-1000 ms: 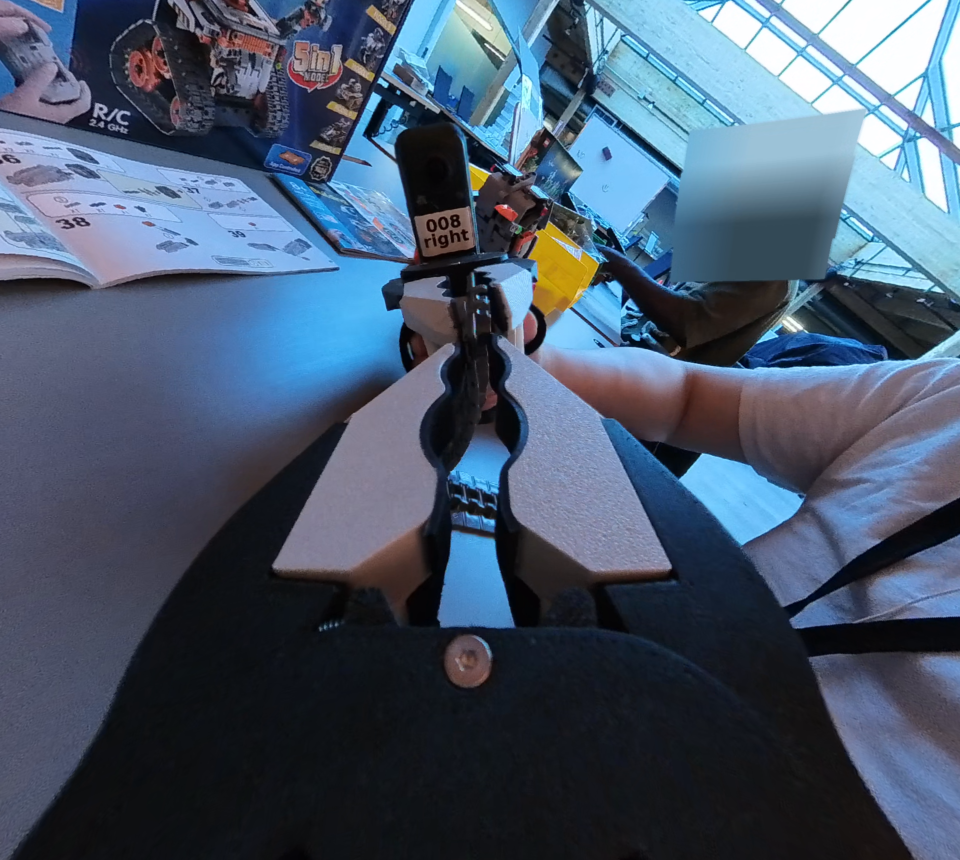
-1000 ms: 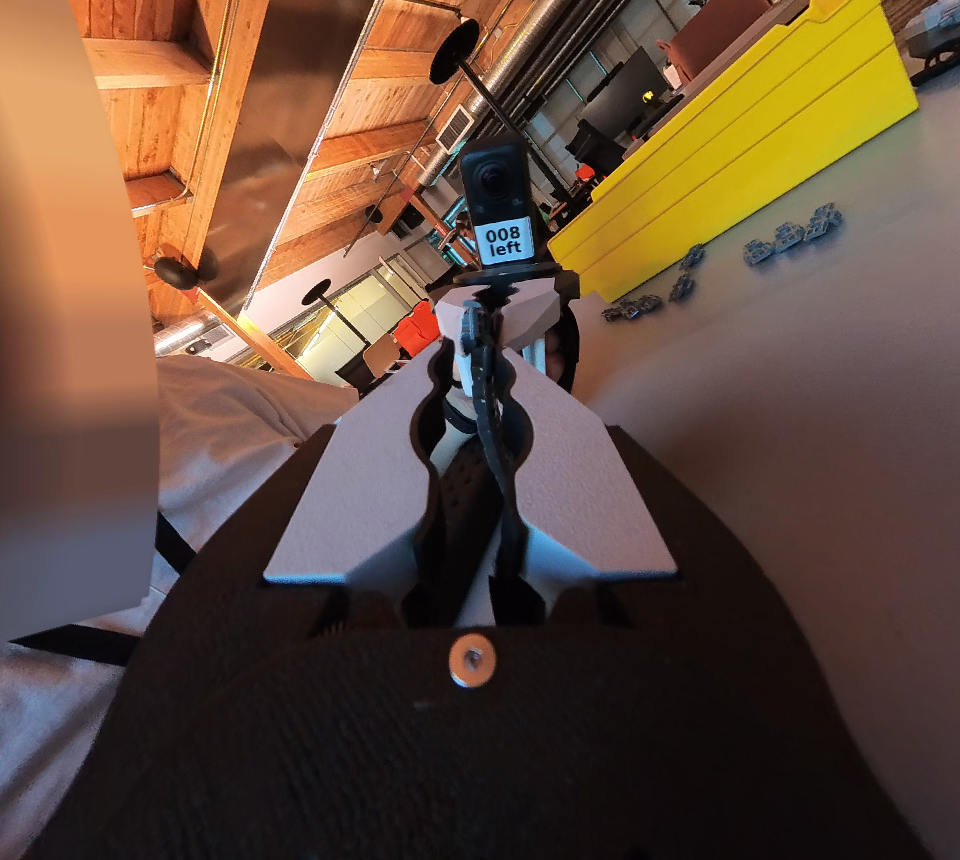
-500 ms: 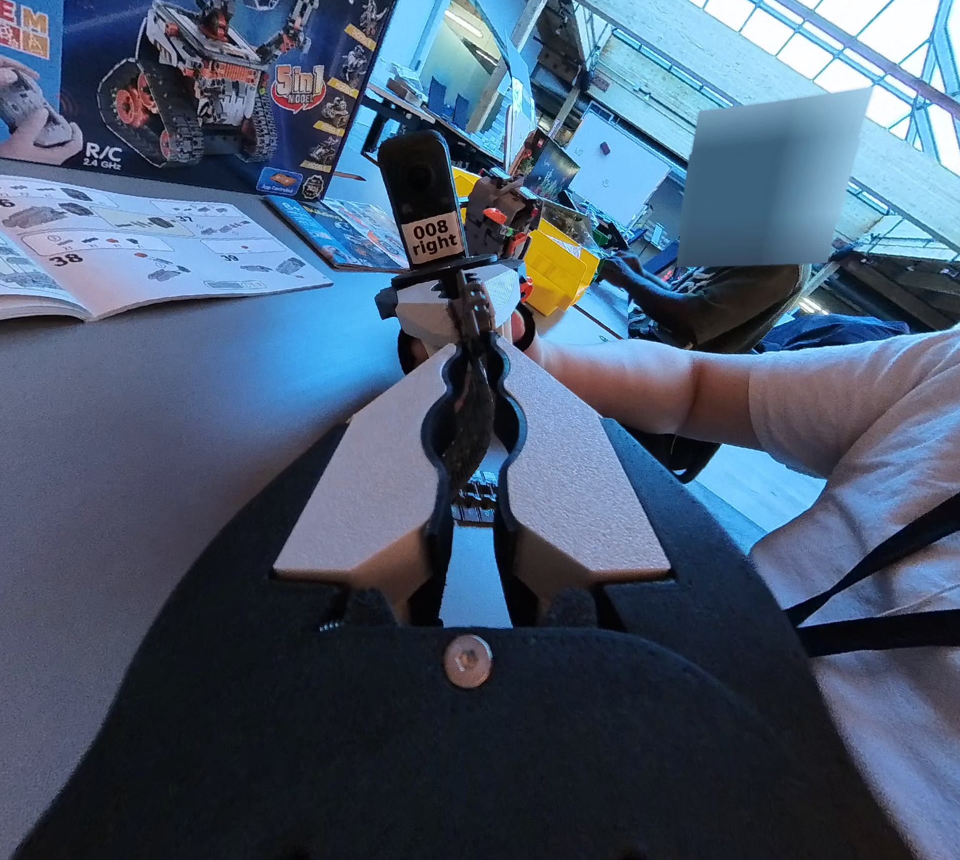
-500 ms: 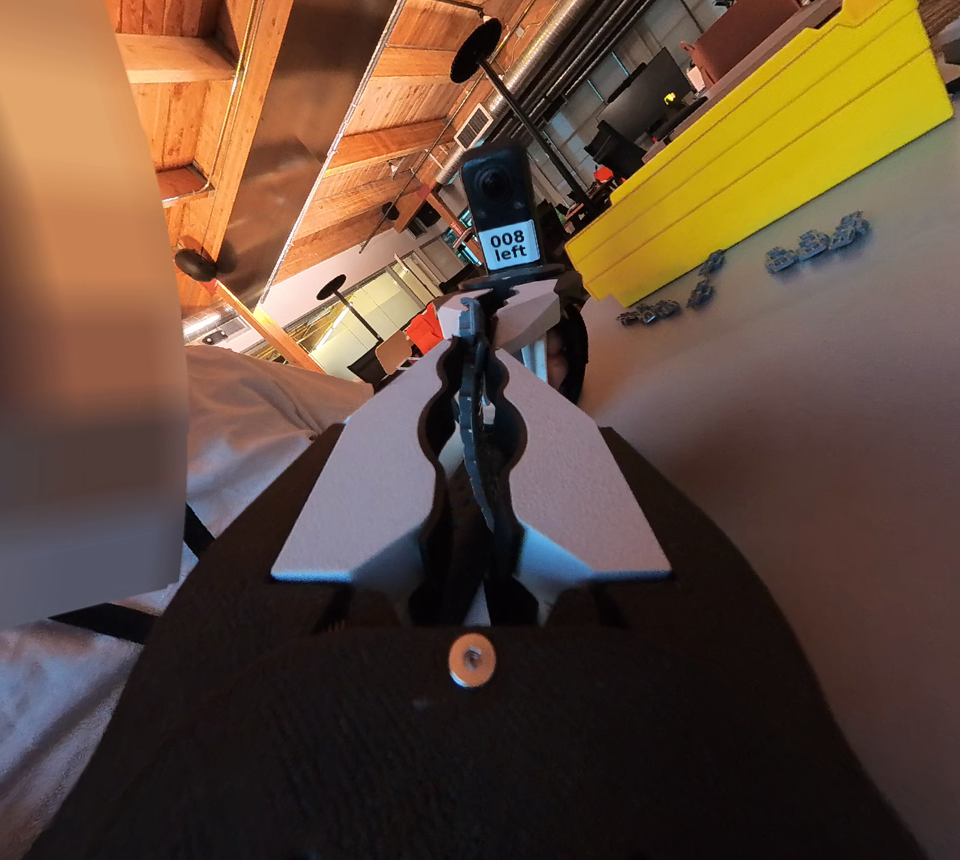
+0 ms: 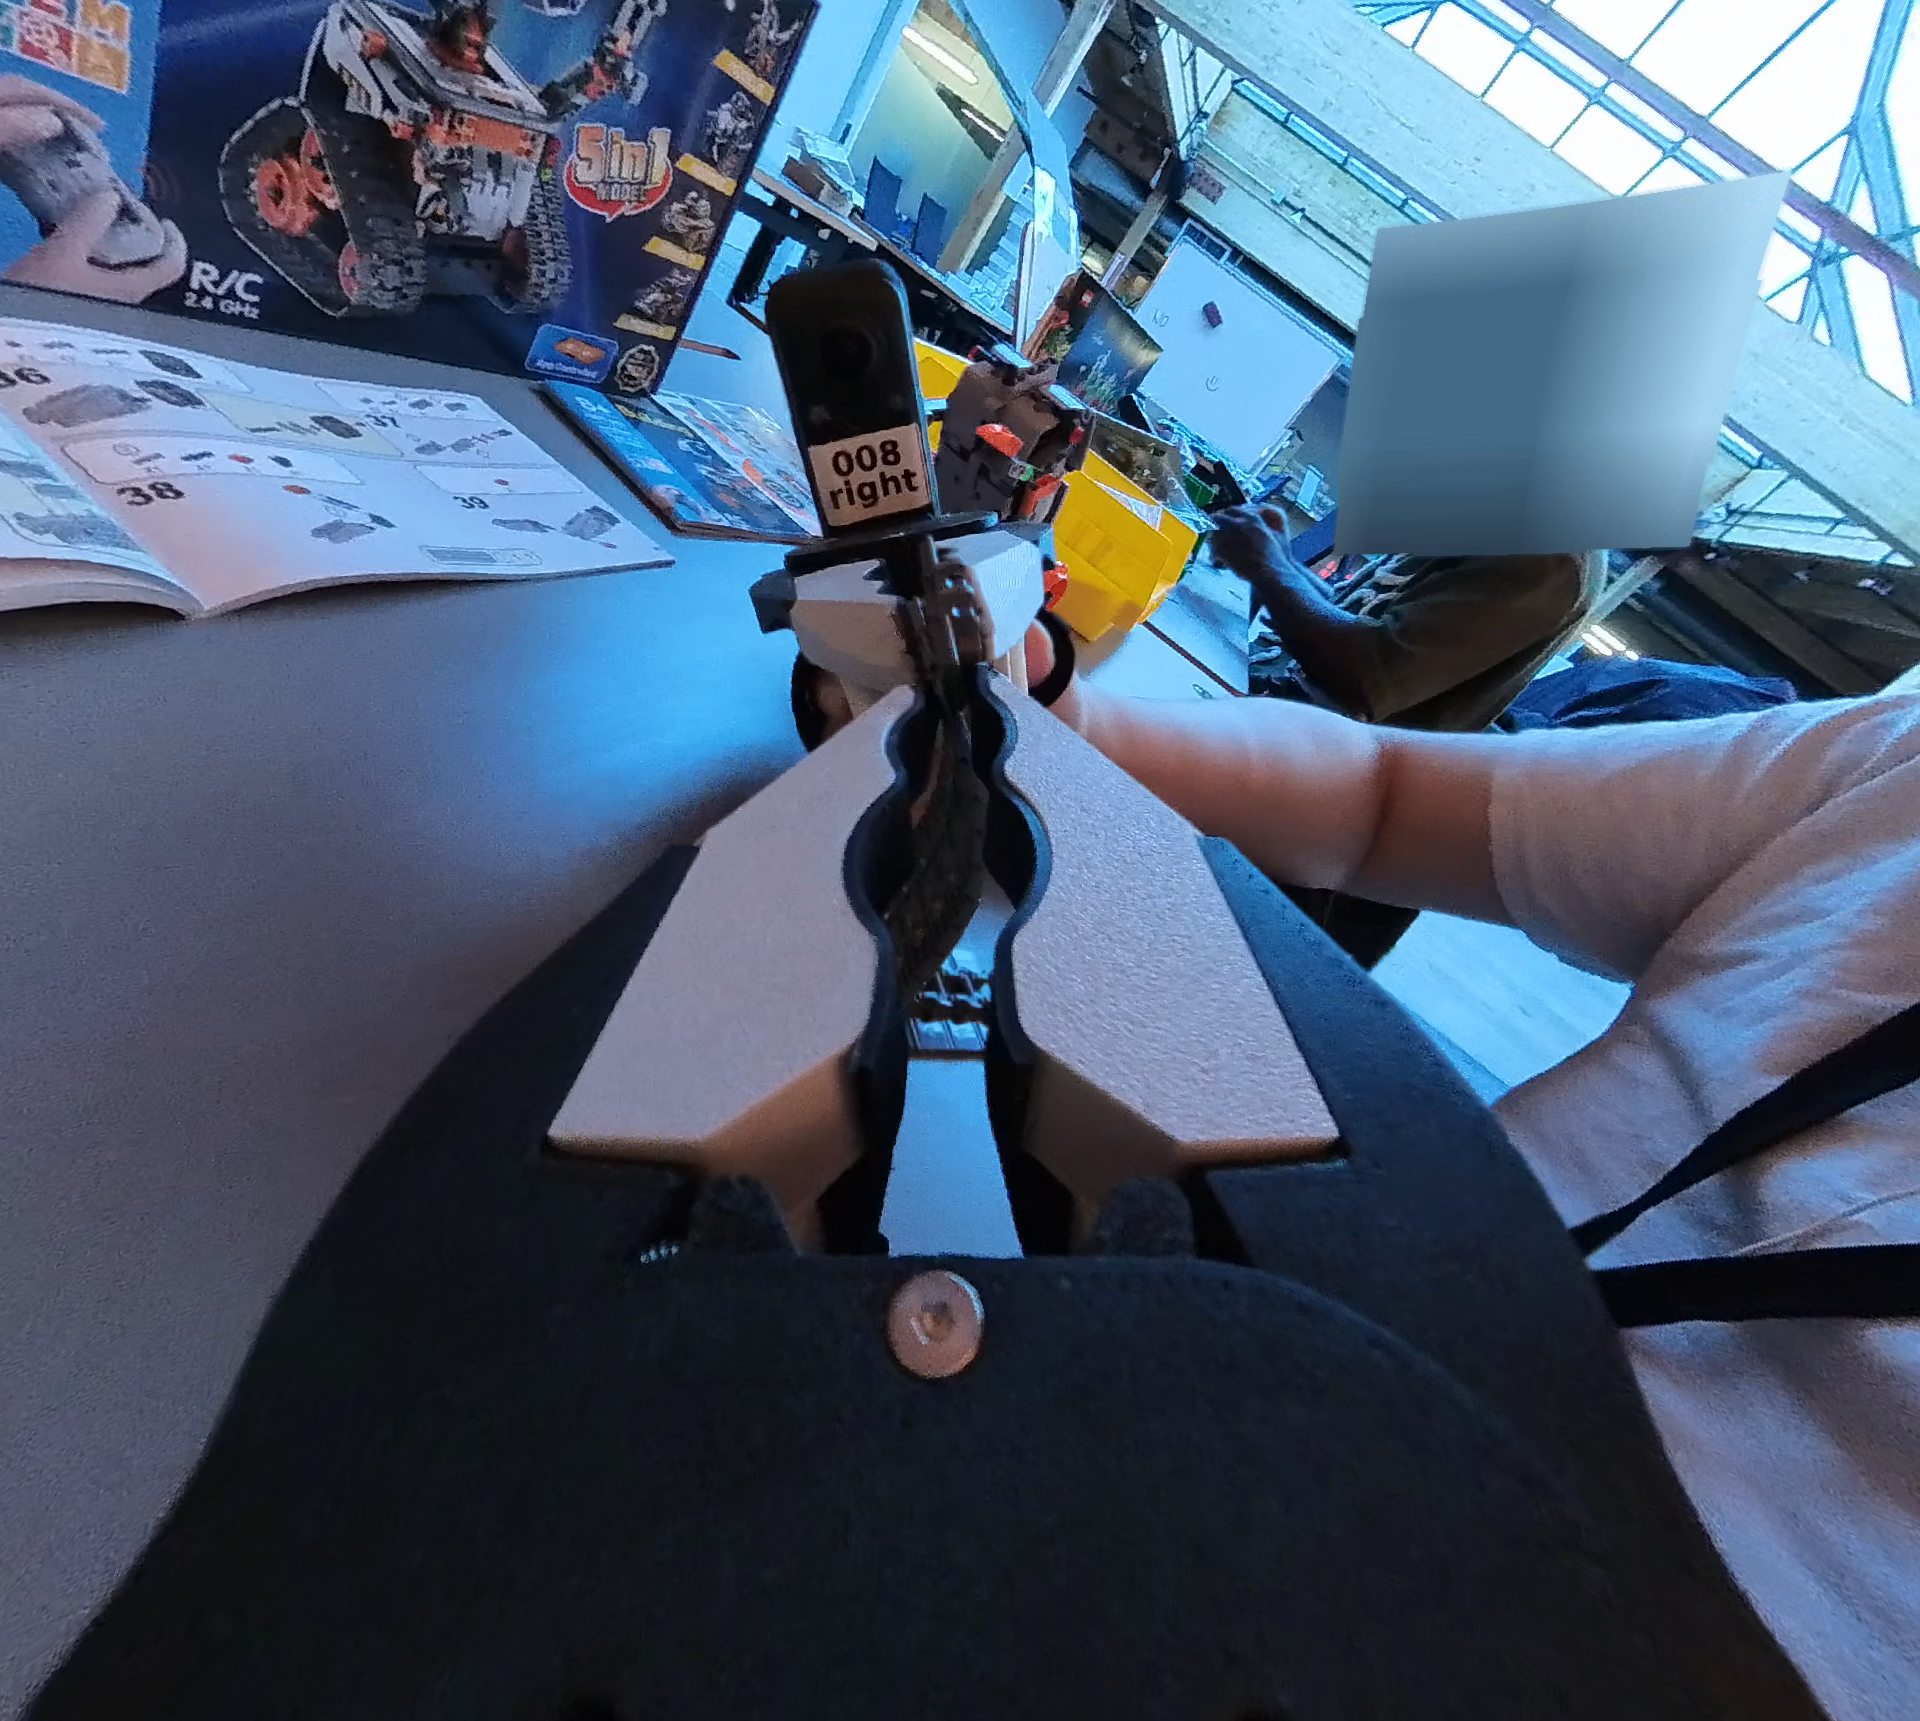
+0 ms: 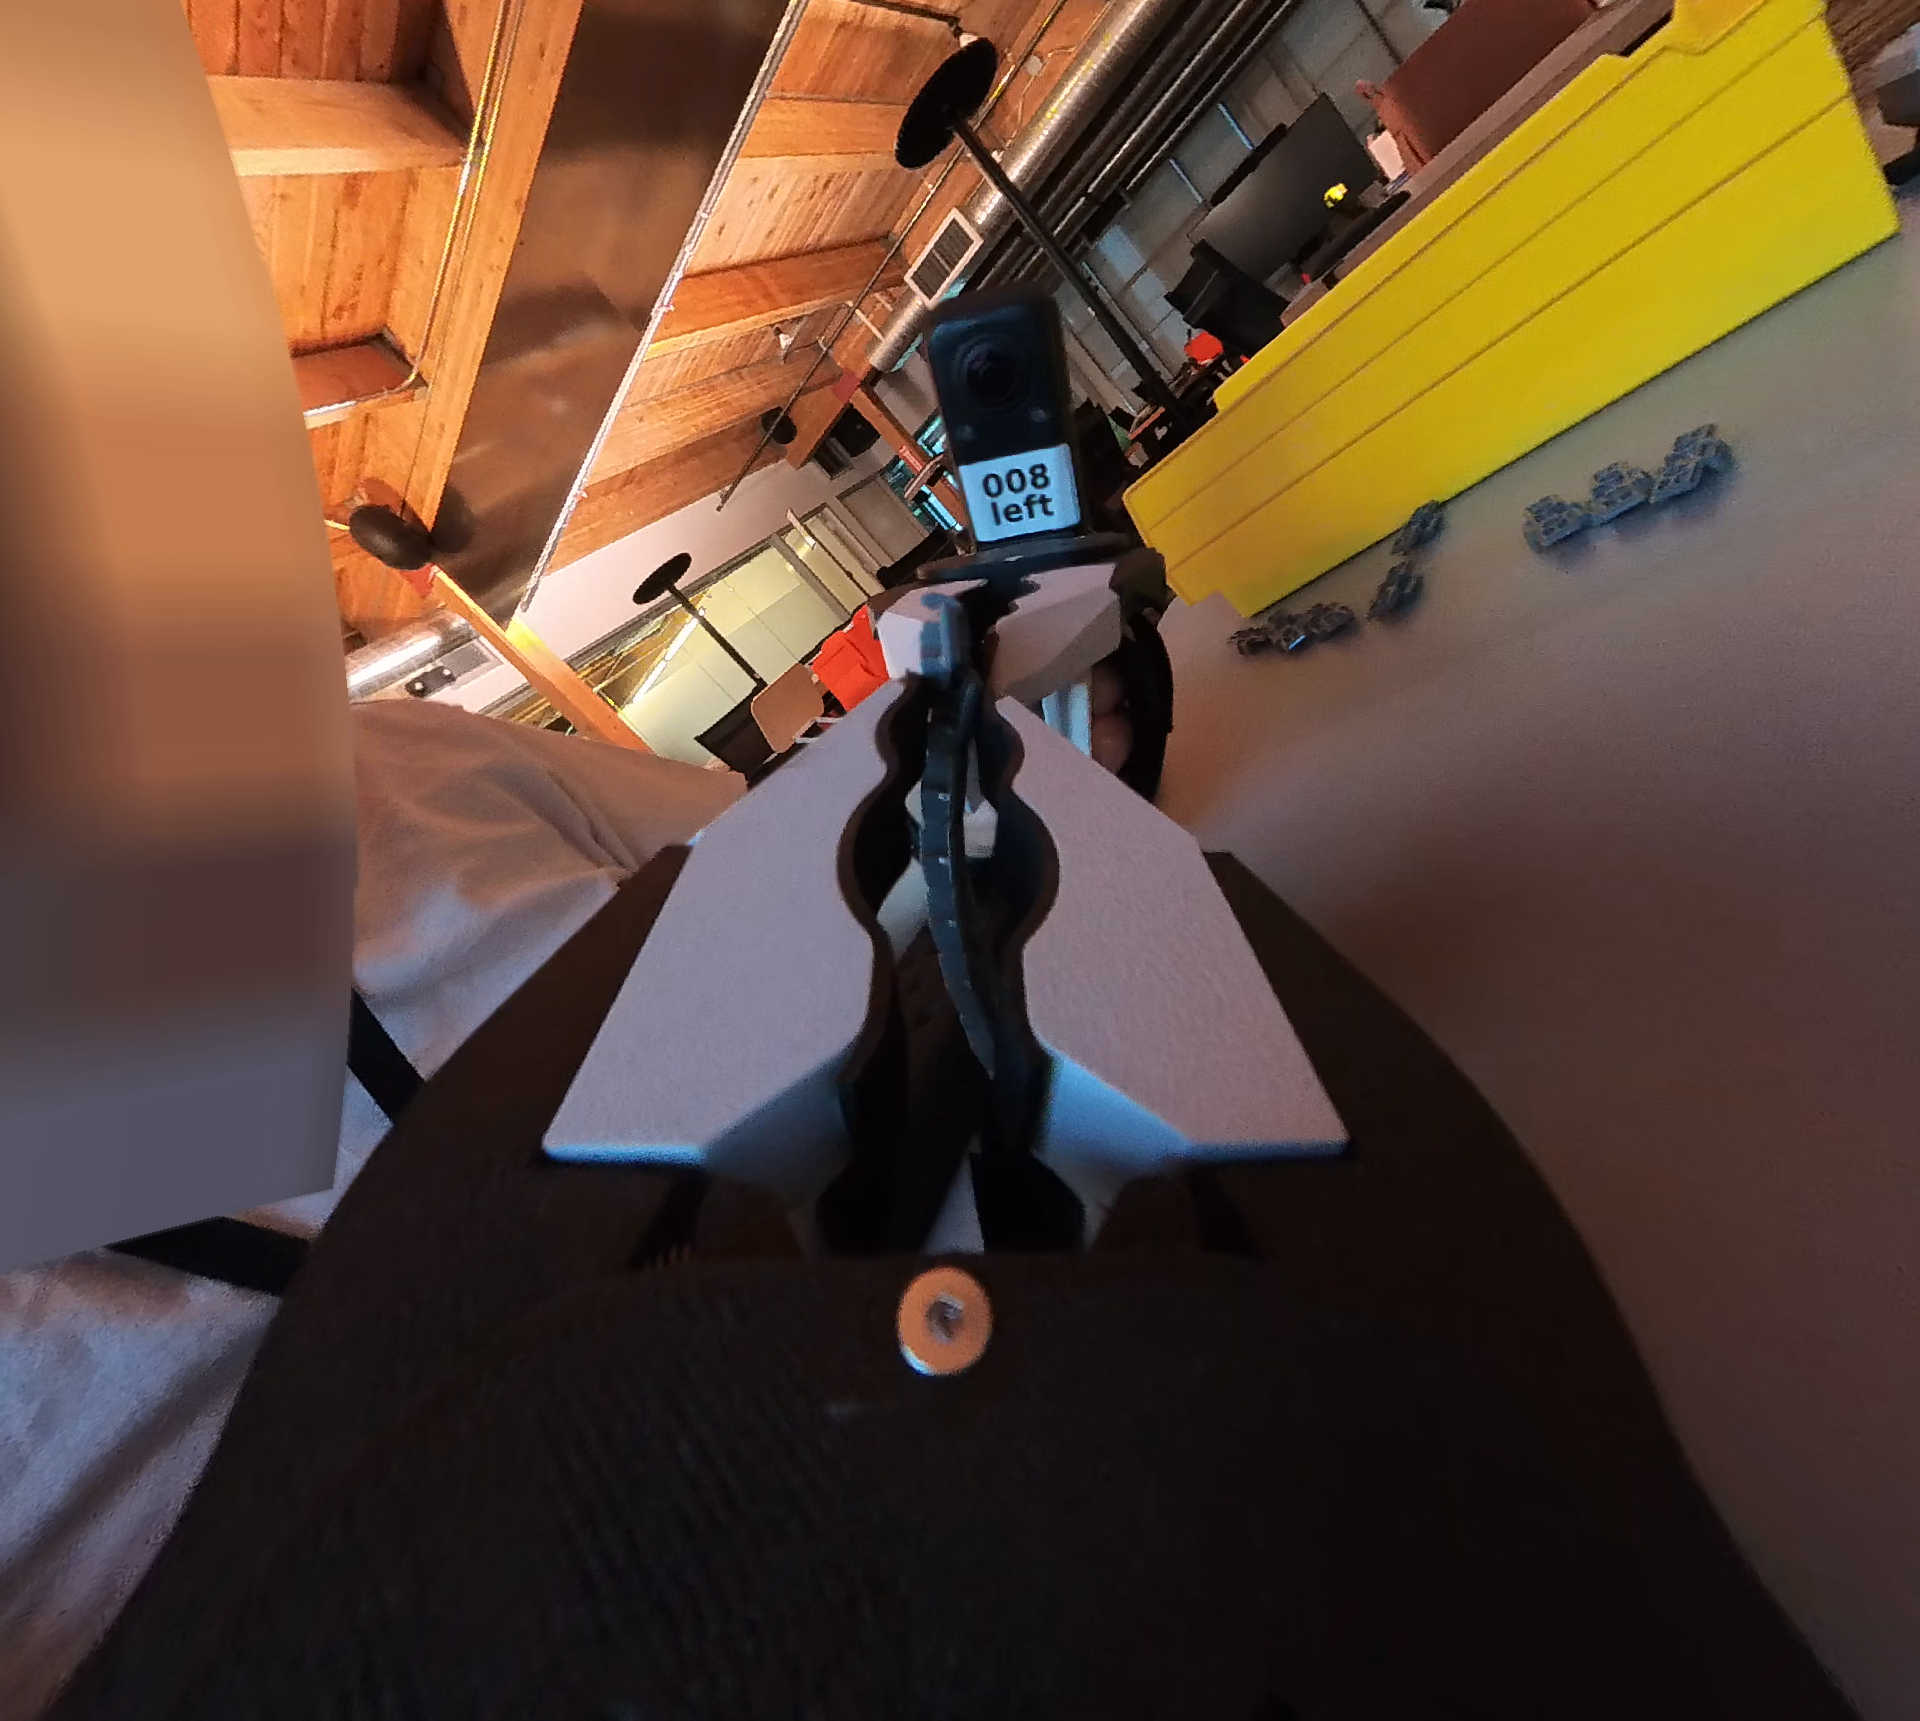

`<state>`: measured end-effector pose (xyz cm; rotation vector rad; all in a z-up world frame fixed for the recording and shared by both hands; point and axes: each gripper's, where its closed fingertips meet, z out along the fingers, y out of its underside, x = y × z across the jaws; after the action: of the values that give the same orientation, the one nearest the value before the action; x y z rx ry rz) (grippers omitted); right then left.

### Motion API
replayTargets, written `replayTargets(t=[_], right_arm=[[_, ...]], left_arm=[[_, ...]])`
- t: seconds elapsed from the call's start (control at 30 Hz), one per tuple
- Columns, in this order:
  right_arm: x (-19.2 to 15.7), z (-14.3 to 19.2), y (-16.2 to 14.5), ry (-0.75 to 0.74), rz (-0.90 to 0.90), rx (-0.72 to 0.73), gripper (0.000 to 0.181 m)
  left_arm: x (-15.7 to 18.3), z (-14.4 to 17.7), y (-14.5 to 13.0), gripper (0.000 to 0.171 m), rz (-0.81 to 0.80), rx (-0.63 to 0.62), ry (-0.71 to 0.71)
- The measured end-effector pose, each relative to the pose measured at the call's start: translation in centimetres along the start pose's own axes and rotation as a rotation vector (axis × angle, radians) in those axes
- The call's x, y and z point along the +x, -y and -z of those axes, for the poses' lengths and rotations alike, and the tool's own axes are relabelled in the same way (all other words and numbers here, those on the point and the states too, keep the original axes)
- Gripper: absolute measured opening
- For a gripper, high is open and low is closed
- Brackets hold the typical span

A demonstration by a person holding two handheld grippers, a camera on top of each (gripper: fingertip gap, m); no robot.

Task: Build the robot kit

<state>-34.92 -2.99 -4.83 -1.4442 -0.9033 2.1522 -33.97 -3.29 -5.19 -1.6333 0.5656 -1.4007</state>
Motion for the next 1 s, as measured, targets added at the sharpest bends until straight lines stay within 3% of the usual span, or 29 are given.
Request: replayTargets(t=[0.23,0.63,0.9,1.0], right_arm=[[-0.3,0.6,0.5,0.032,-0.038,0.032,0.011],[0.6,1.1,0.0,-0.062,0.011,-0.054,0.023],[1.0,1.4,-0.1,-0.160,-0.173,-0.126,0.036],[0.6,1.1,0.0,-0.155,-0.274,-0.094,0.038]], left_arm=[[0.0,-0.2,-0.5,0.002,0.021,-0.026,-0.011],[-0.3,-0.1,-0.7,0.002,0.041,-0.036,-0.003],[-0.7,-0.3,-1.4,0.002,-0.045,-0.095,0.069],[-0.9,-0.4,-1.7,0.003,-0.079,-0.116,0.097]])
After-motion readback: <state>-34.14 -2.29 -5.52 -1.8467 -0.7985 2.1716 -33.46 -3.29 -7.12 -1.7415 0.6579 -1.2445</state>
